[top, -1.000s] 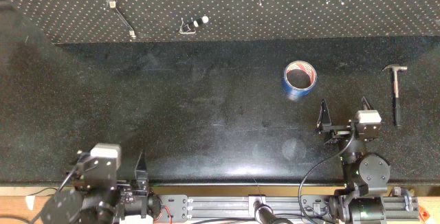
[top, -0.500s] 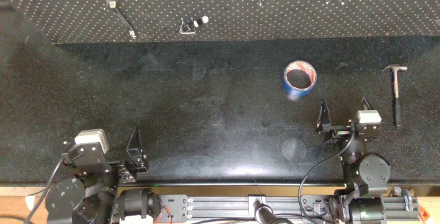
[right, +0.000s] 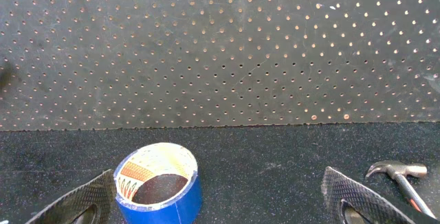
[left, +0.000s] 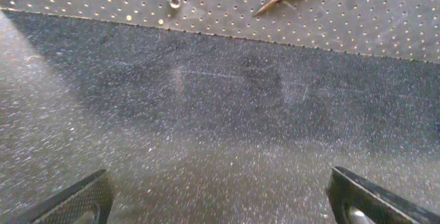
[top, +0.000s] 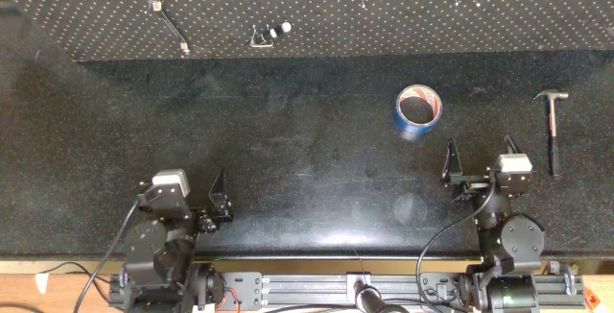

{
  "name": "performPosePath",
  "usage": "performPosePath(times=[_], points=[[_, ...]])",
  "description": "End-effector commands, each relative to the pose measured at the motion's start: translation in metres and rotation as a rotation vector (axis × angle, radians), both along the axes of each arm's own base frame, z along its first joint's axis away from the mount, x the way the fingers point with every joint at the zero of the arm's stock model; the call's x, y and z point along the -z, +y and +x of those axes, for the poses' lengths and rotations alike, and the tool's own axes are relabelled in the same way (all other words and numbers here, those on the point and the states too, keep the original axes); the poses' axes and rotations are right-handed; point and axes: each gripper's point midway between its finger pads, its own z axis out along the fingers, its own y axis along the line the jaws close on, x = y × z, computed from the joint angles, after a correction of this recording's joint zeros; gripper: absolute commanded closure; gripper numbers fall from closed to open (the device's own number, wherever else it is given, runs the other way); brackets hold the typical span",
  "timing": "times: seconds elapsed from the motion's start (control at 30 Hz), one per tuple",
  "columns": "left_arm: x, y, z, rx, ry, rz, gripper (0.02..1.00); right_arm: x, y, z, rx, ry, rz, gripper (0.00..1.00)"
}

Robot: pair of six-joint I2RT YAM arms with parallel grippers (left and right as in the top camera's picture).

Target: Place Tools Onto Pegboard

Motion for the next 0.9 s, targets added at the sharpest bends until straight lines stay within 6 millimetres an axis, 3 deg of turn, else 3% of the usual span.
performPosePath(times=[0.03, 0.17, 0.9], points=[[0.0288, 0.0000, 0.0164, -0.009, -0.025, -0.022, 0.023, 0.0015, -0.0008, -0.0002, 0.006, 0.003, -0.008, 0.025], [0.0308, 0.0073, 0.0193, -0.046, -0.036, -0.004, 0.023, 0.0015, -0.0008, -0.0002, 0.006, 0.003, -0.008, 0.025], [0.0309, 0.0073, 0.0193, -0.046, -0.036, -0.004, 0.025, 0.0015, -0.0008, -0.0002, 0.006, 0.003, -0.008, 0.025]])
